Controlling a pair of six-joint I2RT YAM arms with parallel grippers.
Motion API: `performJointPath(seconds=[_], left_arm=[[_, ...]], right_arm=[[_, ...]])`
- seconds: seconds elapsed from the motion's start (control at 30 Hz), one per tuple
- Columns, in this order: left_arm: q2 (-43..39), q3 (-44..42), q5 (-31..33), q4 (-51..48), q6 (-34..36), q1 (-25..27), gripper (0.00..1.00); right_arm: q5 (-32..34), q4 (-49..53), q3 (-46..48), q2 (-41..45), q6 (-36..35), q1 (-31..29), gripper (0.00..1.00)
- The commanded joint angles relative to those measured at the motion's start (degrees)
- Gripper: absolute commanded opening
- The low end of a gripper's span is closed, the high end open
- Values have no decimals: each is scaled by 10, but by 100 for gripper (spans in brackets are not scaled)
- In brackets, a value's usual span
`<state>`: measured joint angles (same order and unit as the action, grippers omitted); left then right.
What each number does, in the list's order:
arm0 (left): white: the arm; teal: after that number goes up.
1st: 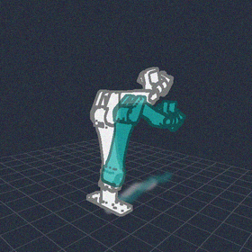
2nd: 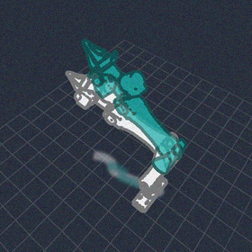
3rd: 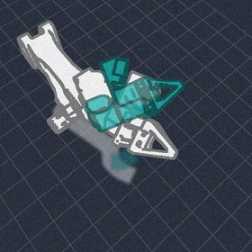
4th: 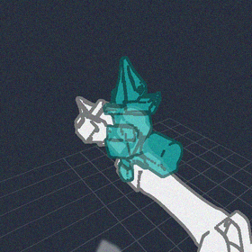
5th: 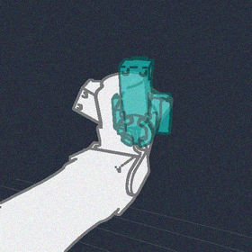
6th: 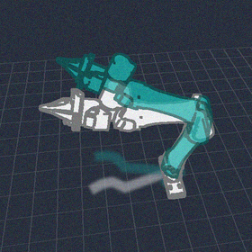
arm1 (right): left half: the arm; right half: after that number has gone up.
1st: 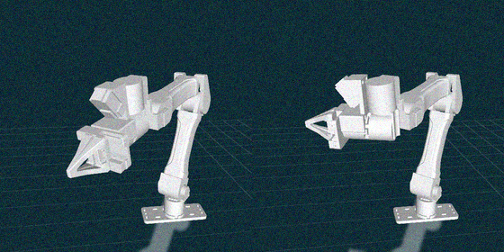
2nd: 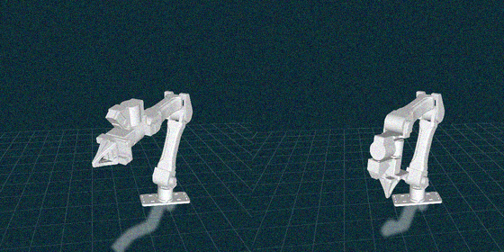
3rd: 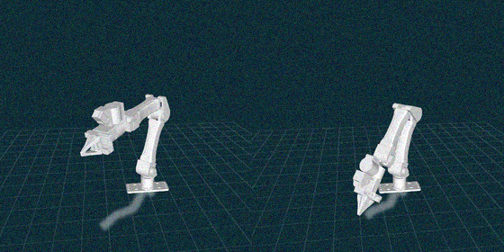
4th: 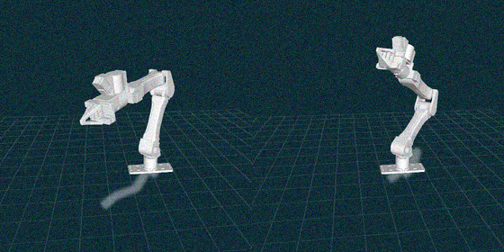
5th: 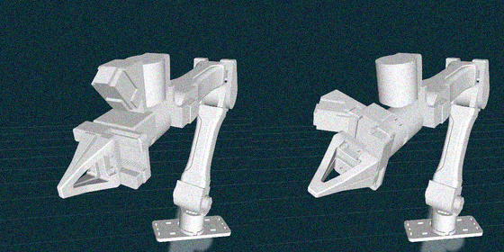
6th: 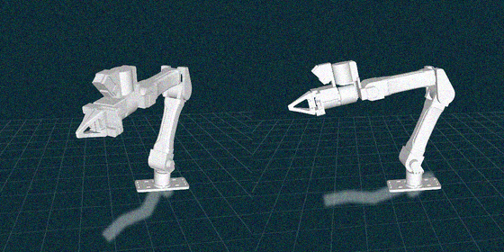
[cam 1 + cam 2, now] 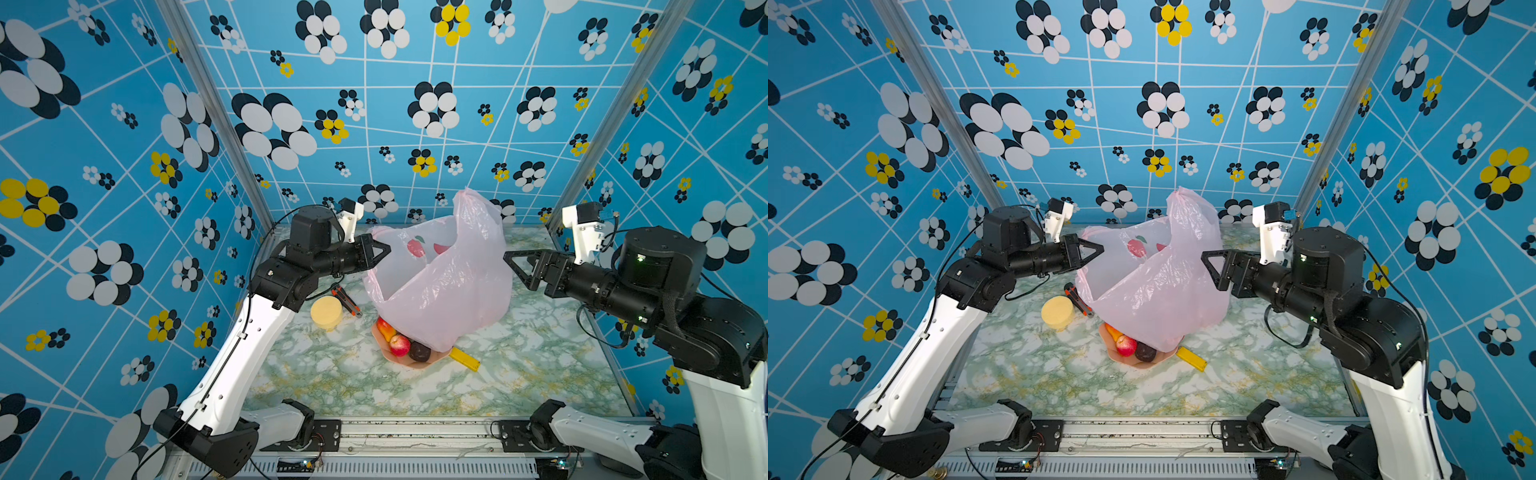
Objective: Place the fruits into the plastic bag
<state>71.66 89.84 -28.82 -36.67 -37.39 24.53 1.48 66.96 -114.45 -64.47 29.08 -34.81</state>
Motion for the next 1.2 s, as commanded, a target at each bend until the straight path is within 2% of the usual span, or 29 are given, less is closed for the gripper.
performJointPath(seconds=[0.0, 0.1, 0.2, 0.3, 0.43, 0.5, 0.63, 0.83, 0.97, 1.07, 1.17], left_arm=[[-13, 1, 9, 18, -2, 11, 0], [-15, 10, 10, 14, -2, 14, 0], [-14, 22, 10, 5, 1, 16, 0], [-11, 27, 8, 6, 2, 18, 0], [5, 45, -5, 12, 7, 26, 0], [19, 63, -9, 8, 13, 33, 0], [45, 98, -5, -10, 30, 51, 0], [70, 126, 1, -14, 34, 61, 0], [83, 142, -1, -18, 36, 68, 0], [86, 150, -1, -20, 37, 74, 0], [83, 153, 2, -27, 41, 75, 0]], right_arm=[[19, 78, -74, -72, -44, 5, 82], [-19, 119, -195, -169, -75, 22, 83], [-102, 180, -370, -292, -96, 82, 85], [-184, 140, -393, -353, -73, 136, 89], [-232, 132, -467, -452, -61, 145, 99], [-260, 102, -466, -476, -53, 144, 99], [-278, 59, -466, -504, -48, 135, 98], [-279, 35, -459, -515, -55, 109, 93], [-274, 22, -444, -521, -58, 109, 85], [-300, 8, -440, -536, -57, 109, 79], [-300, 2, -440, -552, -67, 109, 76]])
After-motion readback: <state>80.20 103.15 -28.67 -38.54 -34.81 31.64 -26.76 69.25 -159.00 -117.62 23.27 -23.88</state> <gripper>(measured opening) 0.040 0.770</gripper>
